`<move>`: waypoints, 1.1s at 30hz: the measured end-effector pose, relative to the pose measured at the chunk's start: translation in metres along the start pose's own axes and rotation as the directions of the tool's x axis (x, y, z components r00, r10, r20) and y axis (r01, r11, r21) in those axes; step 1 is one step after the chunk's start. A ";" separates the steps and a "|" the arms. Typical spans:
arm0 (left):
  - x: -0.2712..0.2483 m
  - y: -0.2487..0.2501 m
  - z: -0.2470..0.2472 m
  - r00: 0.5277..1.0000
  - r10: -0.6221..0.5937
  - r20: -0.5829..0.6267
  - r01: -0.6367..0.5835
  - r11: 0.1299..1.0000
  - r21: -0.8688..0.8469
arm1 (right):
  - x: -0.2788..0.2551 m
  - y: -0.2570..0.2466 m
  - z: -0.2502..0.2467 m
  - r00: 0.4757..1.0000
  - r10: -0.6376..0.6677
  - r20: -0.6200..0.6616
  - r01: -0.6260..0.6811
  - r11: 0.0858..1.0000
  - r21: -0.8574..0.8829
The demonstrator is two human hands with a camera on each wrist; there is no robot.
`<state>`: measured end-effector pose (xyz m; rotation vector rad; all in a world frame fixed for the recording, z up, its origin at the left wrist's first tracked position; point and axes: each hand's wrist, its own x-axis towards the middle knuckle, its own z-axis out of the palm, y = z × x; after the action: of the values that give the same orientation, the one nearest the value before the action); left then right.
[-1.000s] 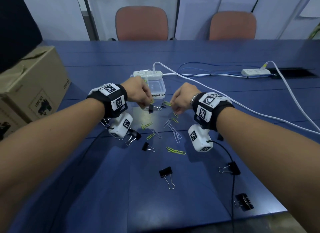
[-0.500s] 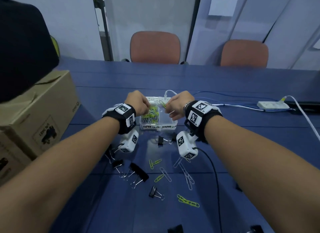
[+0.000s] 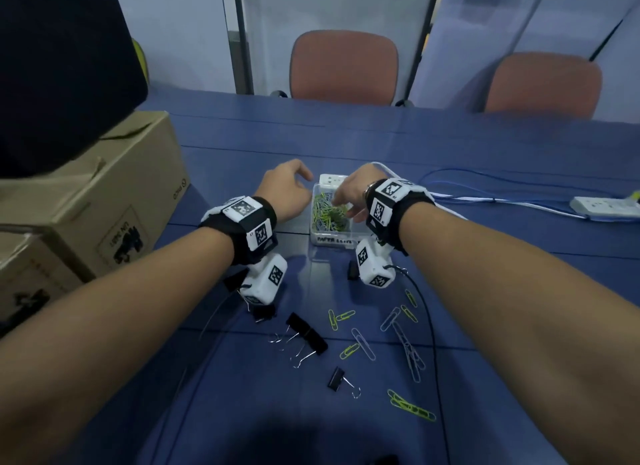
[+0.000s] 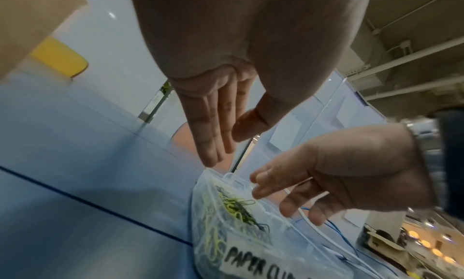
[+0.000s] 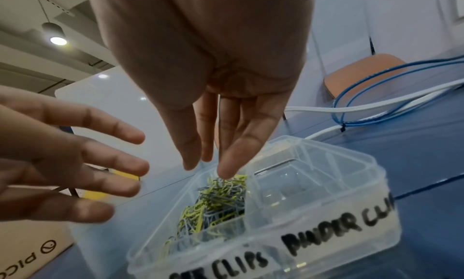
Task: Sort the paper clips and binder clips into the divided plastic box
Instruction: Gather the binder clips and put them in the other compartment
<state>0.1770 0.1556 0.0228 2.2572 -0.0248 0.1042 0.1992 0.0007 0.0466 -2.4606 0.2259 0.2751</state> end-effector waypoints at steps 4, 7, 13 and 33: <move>-0.031 0.010 0.004 0.981 0.095 0.167 -0.134 0.960 0.244 | -0.019 0.016 -0.012 0.996 -0.074 -0.049 0.076 0.996 0.036; -0.059 0.013 0.020 0.928 0.065 0.368 -0.225 0.882 0.413 | -0.043 0.042 -0.021 0.995 -0.062 0.082 0.075 0.983 -0.166; -0.098 0.024 0.053 0.811 -0.032 0.584 -0.349 0.774 0.528 | -0.091 0.089 -0.025 0.947 0.137 0.291 0.089 0.758 -0.647; -0.141 0.047 0.087 0.824 0.026 0.565 -0.319 0.846 0.427 | -0.166 0.130 -0.003 0.934 -0.197 0.298 0.322 0.823 -0.468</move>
<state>0.0403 0.0562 -0.0079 2.7356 -0.5828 -0.4971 0.0097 -0.0869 0.0147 -2.9034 -0.3369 0.5655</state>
